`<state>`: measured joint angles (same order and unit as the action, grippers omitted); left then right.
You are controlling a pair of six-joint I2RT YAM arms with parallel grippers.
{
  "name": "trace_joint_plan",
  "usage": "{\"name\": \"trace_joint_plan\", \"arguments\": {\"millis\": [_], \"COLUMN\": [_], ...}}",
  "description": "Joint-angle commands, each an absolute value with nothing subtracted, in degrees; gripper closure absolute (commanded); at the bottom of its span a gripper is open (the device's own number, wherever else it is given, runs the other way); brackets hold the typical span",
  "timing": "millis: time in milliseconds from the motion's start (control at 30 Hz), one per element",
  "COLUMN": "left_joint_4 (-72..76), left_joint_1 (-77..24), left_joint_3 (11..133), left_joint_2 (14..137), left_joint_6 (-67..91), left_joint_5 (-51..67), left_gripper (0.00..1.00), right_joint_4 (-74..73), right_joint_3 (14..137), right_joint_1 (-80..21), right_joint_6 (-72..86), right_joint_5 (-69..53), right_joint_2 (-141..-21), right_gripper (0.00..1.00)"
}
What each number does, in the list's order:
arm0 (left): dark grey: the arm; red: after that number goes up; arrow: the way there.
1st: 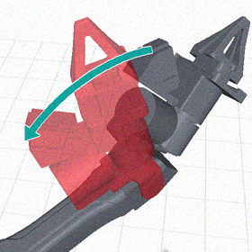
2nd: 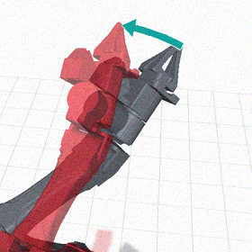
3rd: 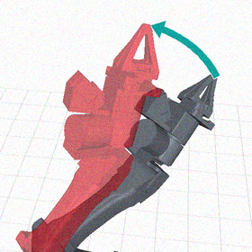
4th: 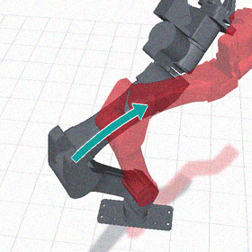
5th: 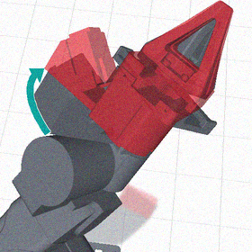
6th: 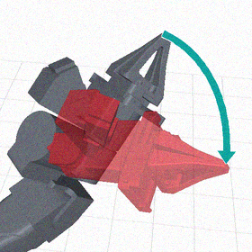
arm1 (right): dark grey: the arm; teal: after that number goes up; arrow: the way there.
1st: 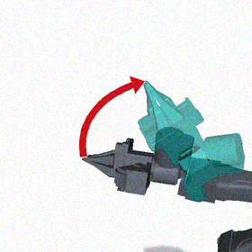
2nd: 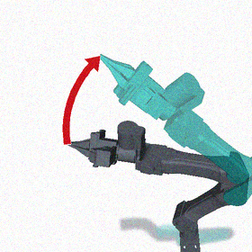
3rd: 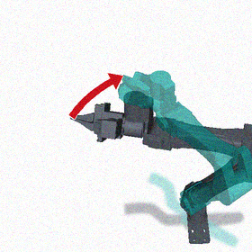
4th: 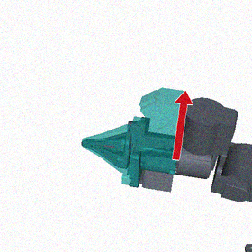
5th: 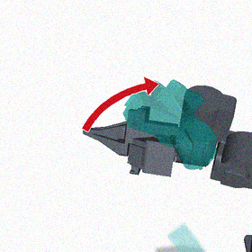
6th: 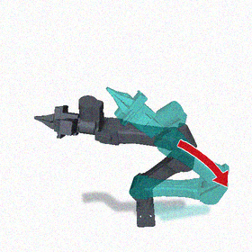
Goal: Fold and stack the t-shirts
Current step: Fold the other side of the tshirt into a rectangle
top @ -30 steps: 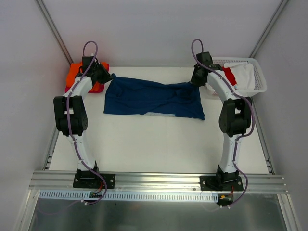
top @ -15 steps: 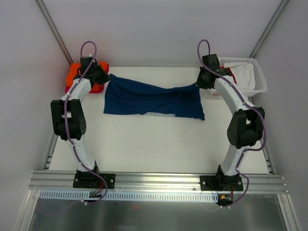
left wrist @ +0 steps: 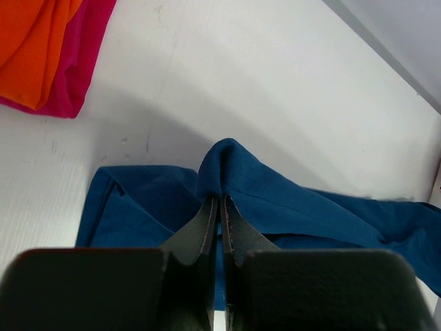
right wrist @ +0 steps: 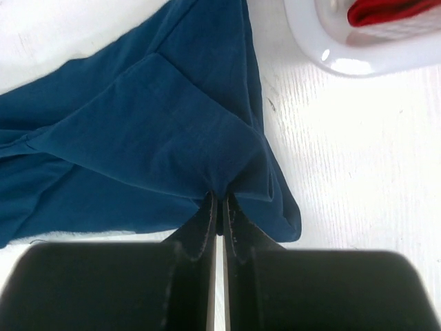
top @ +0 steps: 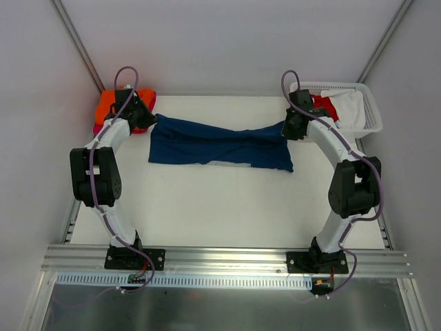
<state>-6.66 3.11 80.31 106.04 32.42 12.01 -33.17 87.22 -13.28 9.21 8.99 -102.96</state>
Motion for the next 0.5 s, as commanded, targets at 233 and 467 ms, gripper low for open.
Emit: {"name": "trace_joint_plan", "arguments": {"millis": [233,467], "left_joint_4": [-5.8,-5.9], "left_joint_1": [3.9,3.8], "left_joint_3": [73.6,69.5], "left_joint_2": [99.1,95.6], "left_joint_6": [32.3,32.0], "left_joint_5": [11.8,11.3], "left_gripper": [1.00,1.00], "right_joint_4": [-30.9,-30.4], "right_joint_3": [81.0,77.4], "right_joint_1": [-13.8,-14.5], "right_joint_6": [11.0,11.4], "right_joint_5": [8.0,8.1], "right_joint_2": [-95.6,-93.8], "right_gripper": [0.99,1.00]}}
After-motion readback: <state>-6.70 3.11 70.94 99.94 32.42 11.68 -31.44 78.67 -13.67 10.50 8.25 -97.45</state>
